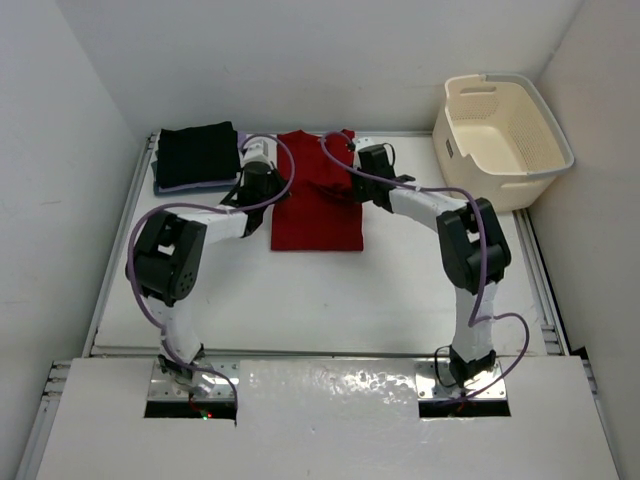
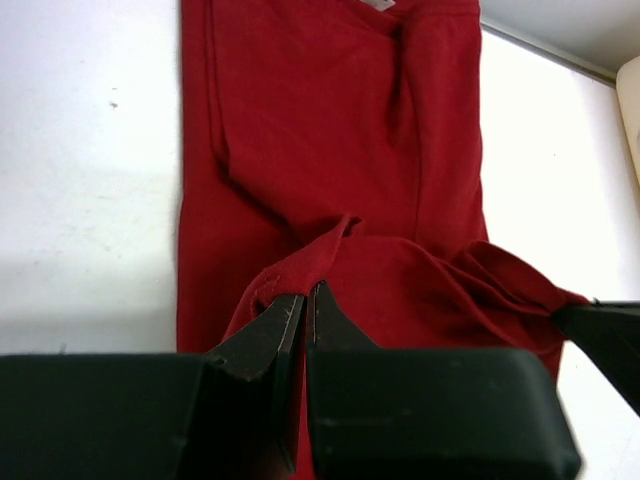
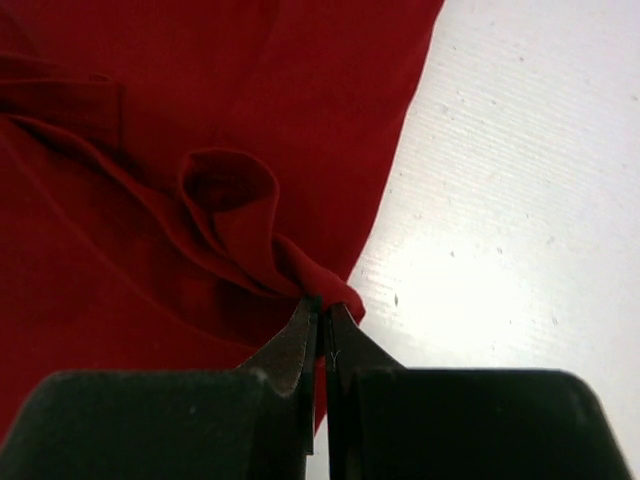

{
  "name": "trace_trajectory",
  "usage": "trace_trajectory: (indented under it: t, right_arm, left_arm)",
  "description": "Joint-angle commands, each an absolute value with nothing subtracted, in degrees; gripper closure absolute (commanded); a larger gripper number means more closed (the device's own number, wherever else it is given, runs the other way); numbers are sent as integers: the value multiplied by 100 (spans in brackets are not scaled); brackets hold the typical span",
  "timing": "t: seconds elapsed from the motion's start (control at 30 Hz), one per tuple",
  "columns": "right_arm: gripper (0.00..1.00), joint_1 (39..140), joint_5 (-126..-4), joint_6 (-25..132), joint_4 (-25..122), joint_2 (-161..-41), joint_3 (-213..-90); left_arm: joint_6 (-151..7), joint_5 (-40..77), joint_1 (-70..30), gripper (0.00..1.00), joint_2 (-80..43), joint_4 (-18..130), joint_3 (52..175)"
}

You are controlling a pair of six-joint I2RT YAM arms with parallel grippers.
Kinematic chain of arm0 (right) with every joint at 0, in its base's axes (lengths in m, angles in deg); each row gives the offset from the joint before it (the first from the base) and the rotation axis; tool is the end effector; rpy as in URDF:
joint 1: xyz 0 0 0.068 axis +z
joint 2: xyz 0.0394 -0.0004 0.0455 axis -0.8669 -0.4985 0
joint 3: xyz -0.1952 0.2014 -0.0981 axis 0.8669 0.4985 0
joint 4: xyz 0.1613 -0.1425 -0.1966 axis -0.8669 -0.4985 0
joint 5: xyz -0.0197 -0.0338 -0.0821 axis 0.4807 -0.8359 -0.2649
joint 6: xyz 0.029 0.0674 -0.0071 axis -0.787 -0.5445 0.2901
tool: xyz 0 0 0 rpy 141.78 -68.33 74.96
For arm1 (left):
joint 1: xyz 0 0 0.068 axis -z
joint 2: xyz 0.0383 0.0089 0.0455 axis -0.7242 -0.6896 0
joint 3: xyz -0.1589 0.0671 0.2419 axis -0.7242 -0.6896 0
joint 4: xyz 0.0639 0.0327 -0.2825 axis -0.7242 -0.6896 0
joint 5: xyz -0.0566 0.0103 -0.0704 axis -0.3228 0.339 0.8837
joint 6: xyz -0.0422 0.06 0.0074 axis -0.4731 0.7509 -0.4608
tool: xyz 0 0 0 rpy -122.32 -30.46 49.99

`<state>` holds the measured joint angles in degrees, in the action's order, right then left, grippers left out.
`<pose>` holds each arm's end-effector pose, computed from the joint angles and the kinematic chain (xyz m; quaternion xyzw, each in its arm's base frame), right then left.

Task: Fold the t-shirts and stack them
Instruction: Fold the folded rectangular tshirt in 1/3 of the way

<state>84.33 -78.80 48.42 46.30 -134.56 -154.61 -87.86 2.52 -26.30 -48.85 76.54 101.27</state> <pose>0.4632 0.2011 0.1762 -0.0748 0.8985 0.0853 0.4241 0.4334 -0.1500 0.1825 -0.0893 0.8287 -0.1709 0.5254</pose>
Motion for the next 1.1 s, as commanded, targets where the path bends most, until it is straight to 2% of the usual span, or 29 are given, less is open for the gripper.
trace_trajectory:
  t: [0.0, 0.17, 0.23, 0.37, 0.4, 0.47, 0.5, 0.53, 0.6, 0.63, 0.67, 0.7, 0.73, 0.8, 1.07]
  right_arm:
    - [100, 8330, -7575, 4931, 5030, -13682, -15846]
    - [97, 8208, -7452, 5010, 5294, -13954, -15935]
    - [88, 8190, -7311, 5028, 5348, -14069, -16031]
    - [76, 8146, -7275, 5080, 5348, -14297, -16242]
    - [69, 8128, -7275, 5089, 5296, -14393, -16355]
    - [60, 8102, -7275, 5080, 5112, -14482, -16497]
    - [57, 8093, -7275, 5046, 5058, -14508, -16567]
    - [47, 8067, -7275, 5054, 5049, -14482, -16585]
    - [33, 8067, -7275, 5089, 5040, -14395, -16524]
    - [20, 8067, -7275, 5107, 5023, -14272, -16498]
    - [13, 8075, -7284, 5115, 4970, -14193, -16480]
    - [7, 8067, -7302, 5133, 4970, -14105, -16427]
    - [1, 8067, -7302, 5124, 4987, -13895, -16279]
    - [1, 8067, -7293, 5028, 5049, -13657, -15990]
    - [1, 8067, -7275, 4642, 5418, -12261, -14583]
  left_arm:
    - [-8719, 420, -2724, 100, -5049, 7755, 10474]
    - [-8736, 420, -2812, 100, -5330, 7676, 10676]
    - [-8719, 490, -2830, 100, -5515, 7500, 10877]
    - [-8789, 500, -2856, 100, -5770, 7263, 11107]
    - [-8815, 482, -2891, 100, -5831, 7175, 11168]
    - [-8859, 447, -2926, 100, -5884, 7052, 11256]
    - [-8903, 438, -2978, 78, -5946, 6782, 11431]
    - [-8921, 429, -2996, 64, -5972, 6674, 11502]
    - [-8947, 359, -3023, 29, -5955, 6472, 11590]
    - [-8938, 367, -3032, 25, -5912, 6463, 11573]
    - [-8930, 402, -3032, 21, -5850, 6445, 11556]
    - [-8947, 446, -3032, 7, -5684, 6462, 11468]
    - [-8930, 499, -3032, 5, -5578, 6506, 11389]
    - [-8956, 552, -3032, 0, -5263, 6559, 11170]
    - [-9087, 702, -2962, 0, -3857, 6603, 9792]
